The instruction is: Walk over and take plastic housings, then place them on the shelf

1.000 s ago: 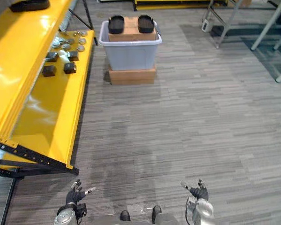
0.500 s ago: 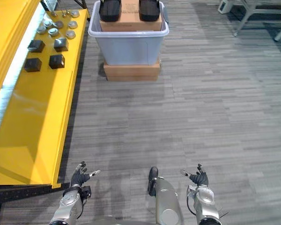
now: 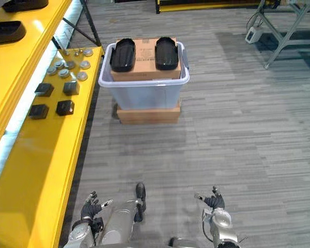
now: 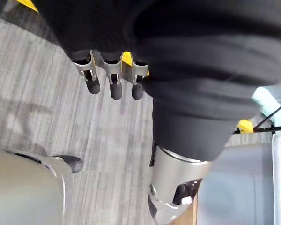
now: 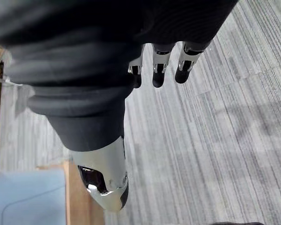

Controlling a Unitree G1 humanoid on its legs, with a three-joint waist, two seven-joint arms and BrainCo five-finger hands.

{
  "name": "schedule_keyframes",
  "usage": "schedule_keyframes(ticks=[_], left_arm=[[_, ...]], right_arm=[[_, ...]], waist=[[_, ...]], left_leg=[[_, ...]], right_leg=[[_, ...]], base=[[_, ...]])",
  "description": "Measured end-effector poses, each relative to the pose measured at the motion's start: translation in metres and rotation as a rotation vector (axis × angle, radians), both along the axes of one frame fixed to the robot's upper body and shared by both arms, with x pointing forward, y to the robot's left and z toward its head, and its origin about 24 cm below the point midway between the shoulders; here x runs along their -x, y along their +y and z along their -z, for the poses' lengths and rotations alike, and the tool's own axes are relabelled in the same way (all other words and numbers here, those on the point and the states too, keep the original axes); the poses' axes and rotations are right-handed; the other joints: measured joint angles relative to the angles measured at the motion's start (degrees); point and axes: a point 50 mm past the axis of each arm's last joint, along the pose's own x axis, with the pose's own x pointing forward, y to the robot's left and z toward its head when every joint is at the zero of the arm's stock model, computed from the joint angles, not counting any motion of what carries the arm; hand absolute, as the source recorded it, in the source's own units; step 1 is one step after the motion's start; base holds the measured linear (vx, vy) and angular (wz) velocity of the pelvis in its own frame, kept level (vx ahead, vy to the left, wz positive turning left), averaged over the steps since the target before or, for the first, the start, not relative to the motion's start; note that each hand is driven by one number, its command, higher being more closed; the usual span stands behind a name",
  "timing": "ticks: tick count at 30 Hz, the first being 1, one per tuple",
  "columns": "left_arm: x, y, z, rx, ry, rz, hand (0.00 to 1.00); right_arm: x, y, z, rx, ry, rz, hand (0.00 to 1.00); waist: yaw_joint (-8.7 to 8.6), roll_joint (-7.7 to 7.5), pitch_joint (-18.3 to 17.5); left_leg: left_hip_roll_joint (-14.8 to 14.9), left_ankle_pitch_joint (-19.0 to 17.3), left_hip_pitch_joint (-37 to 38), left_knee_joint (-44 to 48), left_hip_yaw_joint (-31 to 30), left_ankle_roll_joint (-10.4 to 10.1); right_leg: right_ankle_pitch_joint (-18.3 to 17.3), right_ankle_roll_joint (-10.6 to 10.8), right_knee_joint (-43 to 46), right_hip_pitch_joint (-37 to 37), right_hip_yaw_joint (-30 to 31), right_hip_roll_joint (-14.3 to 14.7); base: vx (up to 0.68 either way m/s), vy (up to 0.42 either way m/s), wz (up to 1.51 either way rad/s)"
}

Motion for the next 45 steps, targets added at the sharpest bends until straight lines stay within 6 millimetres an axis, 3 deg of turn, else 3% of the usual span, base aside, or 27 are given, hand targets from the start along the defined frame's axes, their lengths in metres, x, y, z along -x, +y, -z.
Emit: schedule_keyframes(ticks=[1,2,3,5,6,8,10,11,12,13,14,15,18,19,20,22,25,26,27,28,29,30,33,38,41,45], left_arm=[[0.002,0.002,0.001,-0.004,0.008,-0.001,0.00],[0.002,0.004,0.001,-0.010,0.016,0.001,0.00],[0.002,0.005,0.001,-0.015,0.015,0.001,0.00],[0.004,0.007,0.001,-0.020,0.019,0.000,0.00],[0.001,0.009,0.000,-0.028,0.012,0.004,0.00],[-0.002,0.009,-0.001,-0.022,0.003,0.000,0.00],[-0.001,0.010,-0.001,-0.018,0.002,-0.008,0.00],[-0.001,0.011,-0.001,-0.021,0.004,-0.008,0.00],[0.001,0.012,0.000,-0.025,0.011,-0.008,0.00],[0.005,0.012,0.003,-0.024,0.031,-0.010,0.00],[0.010,0.007,0.008,-0.006,0.056,-0.014,0.00],[0.015,0.005,0.010,0.003,0.069,-0.019,0.00],[0.015,-0.006,0.011,0.036,0.067,-0.022,0.00],[0.016,-0.009,0.011,0.046,0.063,-0.028,0.00],[0.021,-0.010,0.014,0.051,0.080,-0.032,0.00],[0.022,-0.014,0.014,0.066,0.082,-0.030,0.00],[0.022,-0.015,0.015,0.074,0.082,-0.026,0.00],[0.022,-0.015,0.015,0.075,0.082,-0.025,0.00],[0.023,-0.017,0.016,0.079,0.087,-0.024,0.00],[0.024,-0.019,0.017,0.085,0.095,-0.022,0.00],[0.022,-0.017,0.018,0.078,0.102,-0.014,0.00],[0.020,-0.012,0.016,0.064,0.095,-0.010,0.00],[0.021,-0.005,0.016,0.038,0.105,0.006,0.00],[0.022,-0.002,0.016,0.004,0.116,0.047,0.00],[0.023,0.002,0.015,-0.009,0.116,0.051,0.00],[0.026,0.009,0.012,-0.033,0.105,0.052,0.00]], right_arm=[[0.002,0.001,0.001,-0.004,0.004,0.001,0.00],[0.005,0.003,0.003,-0.009,0.016,0.000,0.00],[0.007,0.005,0.006,-0.011,0.032,-0.009,0.00],[0.009,0.007,0.006,-0.017,0.034,-0.009,0.00],[0.008,0.008,0.006,-0.015,0.033,-0.018,0.00],[0.008,0.008,0.006,-0.016,0.033,-0.032,0.00],[0.007,0.009,0.006,-0.018,0.030,-0.036,0.00],[0.010,0.008,0.007,-0.019,0.038,-0.033,0.00],[0.017,0.007,0.009,-0.018,0.055,-0.027,0.00],[0.025,0.006,0.013,-0.019,0.078,-0.022,0.00],[0.032,0.003,0.014,-0.014,0.097,-0.018,0.00],[0.031,0.005,0.014,-0.020,0.090,-0.015,0.00],[0.035,0.009,0.013,-0.037,0.071,0.006,0.00],[0.037,0.012,0.014,-0.051,0.069,0.019,0.00],[0.036,0.015,0.013,-0.063,0.060,0.028,0.00],[0.034,0.014,0.013,-0.062,0.052,0.031,0.00],[0.029,0.011,0.012,-0.061,0.044,0.053,0.00],[0.030,0.007,0.012,-0.054,0.049,0.062,0.00],[0.034,0.002,0.012,-0.040,0.059,0.070,0.00],[0.037,-0.002,0.012,-0.032,0.065,0.074,0.00],[0.040,-0.001,0.015,-0.037,0.083,0.085,0.00],[0.047,0.003,0.017,-0.049,0.097,0.089,0.00],[0.051,0.008,0.019,-0.056,0.109,0.101,0.00],[0.043,0.001,0.012,-0.044,0.058,0.127,0.00],[0.025,-0.012,-0.009,-0.009,-0.073,0.164,0.00],[0.002,-0.045,-0.063,0.124,-0.333,0.251,0.00]], waist=[[-0.07,-0.38,0.0],[-0.63,-0.59,0.0],[-1.06,-0.39,0.1],[-1.64,0.07,0.0],[-1.77,0.64,0.3],[-2.02,1.66,0.4],[-3.04,2.13,0.5],[-3.67,1.75,0.4],[-3.91,1.08,0.1],[-4.17,0.54,-0.3],[-4.44,1.65,-0.7],[-4.69,2.17,-1.1],[-4.74,3.63,-1.1],[-4.49,3.87,-1.0],[-3.78,3.57,-1.1],[-3.34,3.02,-1.3],[-2.66,3.12,-1.3],[-2.62,3.47,-1.4],[-2.70,4.96,-1.8],[-2.89,6.38,-1.9],[-3.07,5.92,-2.0],[-2.98,4.44,-2.6],[-3.07,2.32,-3.1],[-3.18,2.40,-3.7],[-3.20,2.43,-3.8],[-3.30,1.97,-4.2]], left_leg=[[-0.8,-1.1,1.6,0.1,-0.1,0.6],[-1.9,-3.7,5.0,0.5,-0.2,1.2],[-2.2,-5.6,8.9,0.6,-0.8,1.6],[-2.4,-7.0,15.6,-2.7,-1.6,1.8],[-1.8,-7.0,19.6,-5.1,-2.3,1.7],[0.0,-7.1,23.4,-7.4,-3.0,1.6],[1.6,-7.4,25.5,-8.3,-4.3,0.9],[2.1,-8.7,27.0,-8.7,-5.2,-1.4],[2.1,-10.3,28.5,-8.9,-5.5,-3.8],[2.3,-12.1,29.8,-8.8,-6.3,-4.8],[3.8,-12.7,30.9,-8.4,-7.2,-5.5],[5.1,-12.6,29.9,-4.3,-7.4,-5.7],[10.6,-9.7,21.1,18.1,-5.5,-9.1],[14.1,-9.6,17.9,26.9,-3.7,-9.2],[15.5,-10.1,16.4,29.3,-1.7,-8.7],[15.2,-11.0,15.0,25.9,-0.4,-8.7],[11.7,-11.5,13.0,10.0,-4.5,-9.1],[10.2,-10.3,13.2,3.2,-7.4,-10.1],[10.1,-3.5,13.4,-3.0,-9.1,-10.1],[10.6,0.4,13.2,-4.2,-9.3,-10.0],[10.2,-0.5,14.6,-4.5,-8.6,-9.1],[8.7,-0.1,15.7,-7.1,-7.7,-8.6],[6.3,1.4,17.9,-12.0,-5.6,-7.1],[3.8,3.3,21.5,-18.8,-4.6,-6.0],[3.3,3.4,21.5,-19.6,-4.2,-5.9],[3.3,3.5,22.5,-21.1,-3.6,-5.9]], right_leg=[[1.7,2.9,6.8,-2.1,0.5,-1.3],[5.9,7.6,19.7,-6.2,2.1,-3.2],[4.6,5.4,29.2,-10.0,1.6,-4.6],[1.6,0.3,32.5,-14.3,-1.8,-6.1],[-0.4,-1.8,28.7,-16.8,-4.1,-5.5],[-1.8,-2.4,17.5,-20.4,-6.6,-3.3],[1.2,-2.0,0.8,-22.5,-5.4,0.0],[6.7,-1.6,-9.7,-23.1,-2.4,1.6],[11.7,-1.8,-14.5,-23.1,0.0,1.8],[18.5,-2.9,-13.1,-22.7,1.5,2.0],[17.5,-4.6,-9.5,-23.1,1.0,2.5],[14.3,-5.6,-7.2,-22.8,-0.4,2.9],[11.3,-7.9,-9.3,-17.1,-3.6,5.6],[10.8,-8.8,-11.7,-13.3,-3.8,7.4],[10.8,-9.1,-13.7,-10.1,-3.8,8.0],[10.8,-9.2,-16.1,-7.4,-3.0,8.0],[10.9,-8.9,-18.2,-5.2,-0.2,7.2],[11.2,-8.2,-19.2,-4.6,0.8,6.9],[11.0,-6.9,-20.2,-3.8,1.5,7.7],[10.9,-6.4,-20.5,-3.3,1.7,8.4],[10.7,-5.5,-20.5,-2.4,2.3,7.4],[10.1,-4.4,-20.5,-2.8,3.0,5.9],[10.1,-3.1,-21.6,-3.0,4.3,3.6],[9.8,-1.6,-22.7,-3.0,5.0,1.8],[10.0,-1.4,-23.4,-2.9,5.5,1.4],[10.0,-1.3,-23.6,-2.9,5.9,1.5]], base=[[0.56,0.173,0.10],[0.56,0.138,0.25],[0.56,0.138,0.27],[0.54,0.058,0.19],[0.64,0.022,0.18],[0.48,-0.075,0.25],[0.46,-0.132,0.49],[0.47,-0.189,0.67],[0.58,-0.278,0.78],[0.50,-0.272,0.60],[0.50,-0.280,0.57],[0.46,-0.280,0.46],[0.46,-0.301,0.39],[0.41,-0.194,-0.02],[0.40,-0.175,-0.15],[0.28,-0.106,-0.24],[0.28,0.017,-0.49],[0.23,0.149,-0.56],[0.20,0.160,-0.50],[0.18,0.200,-0.32],[0.16,0.188,-0.16],[0.13,0.173,-0.11],[0.10,0.132,-0.17],[0.06,0.075,-0.07],[0.07,0.028,-0.09],[0.08,0.008,-0.07]])
